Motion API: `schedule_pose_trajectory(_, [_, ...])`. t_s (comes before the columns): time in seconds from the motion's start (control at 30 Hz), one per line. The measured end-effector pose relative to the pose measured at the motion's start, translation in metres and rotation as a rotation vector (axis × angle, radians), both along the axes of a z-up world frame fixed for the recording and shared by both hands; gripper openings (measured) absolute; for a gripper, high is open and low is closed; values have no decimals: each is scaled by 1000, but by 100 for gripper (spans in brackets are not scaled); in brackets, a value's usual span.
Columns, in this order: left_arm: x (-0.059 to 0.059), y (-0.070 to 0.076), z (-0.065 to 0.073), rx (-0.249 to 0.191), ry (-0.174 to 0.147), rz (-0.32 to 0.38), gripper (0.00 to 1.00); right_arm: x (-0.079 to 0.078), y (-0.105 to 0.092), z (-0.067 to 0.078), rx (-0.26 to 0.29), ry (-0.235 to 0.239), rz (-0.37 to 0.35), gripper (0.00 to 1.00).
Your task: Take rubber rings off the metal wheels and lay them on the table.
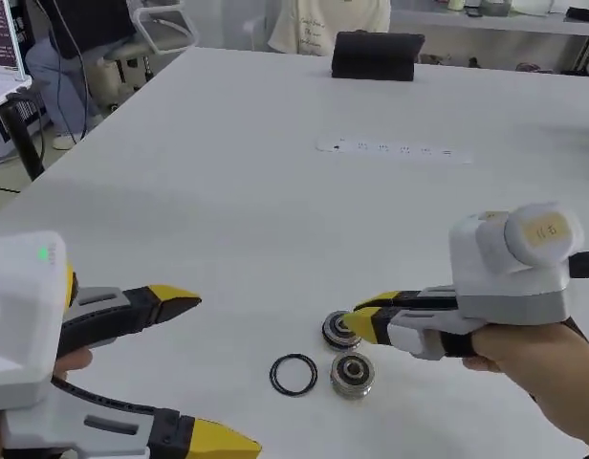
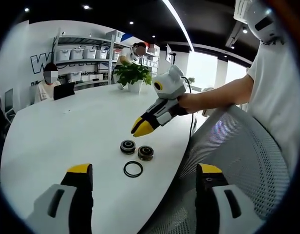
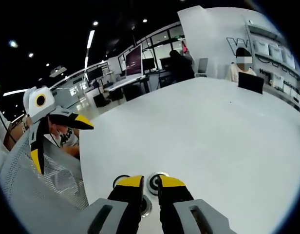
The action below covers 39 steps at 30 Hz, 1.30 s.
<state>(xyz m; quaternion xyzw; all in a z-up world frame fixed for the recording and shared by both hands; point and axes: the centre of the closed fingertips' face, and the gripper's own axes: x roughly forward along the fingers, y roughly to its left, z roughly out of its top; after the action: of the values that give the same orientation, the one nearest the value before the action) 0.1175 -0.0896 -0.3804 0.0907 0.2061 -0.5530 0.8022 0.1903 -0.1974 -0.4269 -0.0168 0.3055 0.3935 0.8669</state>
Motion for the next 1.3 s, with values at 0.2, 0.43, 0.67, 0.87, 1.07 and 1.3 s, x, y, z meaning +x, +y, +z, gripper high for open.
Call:
schedule_pose_trajectory(0.2, [1, -1, 8, 17, -12, -20, 90, 9, -16, 4, 17, -6, -52, 9])
schedule_pose_trajectory(0.43, [17, -6, 30, 14, -65, -31, 90, 14, -32, -3, -13, -4, -79, 10])
schedule_pose_trajectory(0.67, [30, -13, 59, 37, -157, -84, 90, 14, -40, -10, -36, 9, -80, 11])
schedule_pose_trajectory(0.87, [44, -23, 76, 49, -203, -116, 87, 10, -40, -18, -63, 21, -57, 12])
schedule_pose_trajectory(1.07, [61, -47, 86, 59, -256, -164, 84, 7, -39, -22, -79, 28, -38, 12])
schedule_pose_trajectory(1.3, [76, -77, 90, 15, -269, -202, 82, 5, -41, -26, -80, 38, -43, 13])
